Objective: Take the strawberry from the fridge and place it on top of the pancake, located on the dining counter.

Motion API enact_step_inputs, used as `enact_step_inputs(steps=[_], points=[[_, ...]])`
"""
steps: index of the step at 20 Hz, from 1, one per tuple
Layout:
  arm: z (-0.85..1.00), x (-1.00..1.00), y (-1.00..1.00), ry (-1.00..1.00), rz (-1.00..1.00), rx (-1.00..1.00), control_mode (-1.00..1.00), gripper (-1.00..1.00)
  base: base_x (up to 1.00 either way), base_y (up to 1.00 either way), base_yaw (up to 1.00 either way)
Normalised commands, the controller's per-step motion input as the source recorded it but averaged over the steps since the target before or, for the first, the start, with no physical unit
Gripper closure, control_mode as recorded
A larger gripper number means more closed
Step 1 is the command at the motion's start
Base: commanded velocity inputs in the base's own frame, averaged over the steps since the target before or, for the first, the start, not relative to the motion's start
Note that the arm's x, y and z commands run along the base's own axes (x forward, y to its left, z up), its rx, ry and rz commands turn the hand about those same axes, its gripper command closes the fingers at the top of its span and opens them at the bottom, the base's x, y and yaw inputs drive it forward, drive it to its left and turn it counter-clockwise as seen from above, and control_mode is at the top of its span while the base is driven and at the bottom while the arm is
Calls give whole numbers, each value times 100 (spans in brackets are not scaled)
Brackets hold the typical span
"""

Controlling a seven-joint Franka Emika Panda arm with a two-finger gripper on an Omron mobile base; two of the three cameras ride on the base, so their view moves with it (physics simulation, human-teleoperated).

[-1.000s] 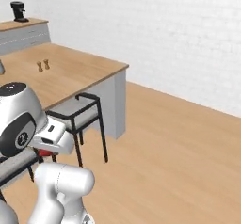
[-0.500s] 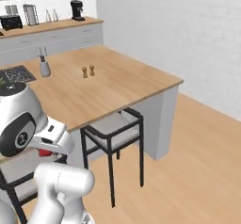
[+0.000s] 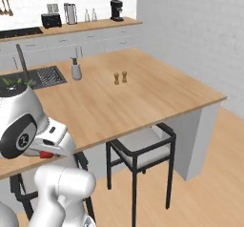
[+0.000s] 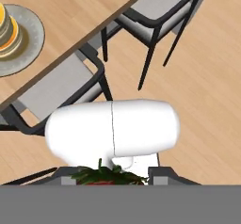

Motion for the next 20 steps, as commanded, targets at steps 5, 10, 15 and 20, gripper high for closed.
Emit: enact_step_inputs(steps=[5, 10, 15, 20], points=[[0, 0, 0, 0, 0, 0, 100, 100, 29, -8, 21], [0, 0, 0, 0, 0, 0, 100, 100, 2, -50, 45], [0, 0, 0, 0, 0, 0, 100, 100, 0, -49, 54], [0, 0, 0, 0, 0, 0, 100, 100, 0, -33, 65]])
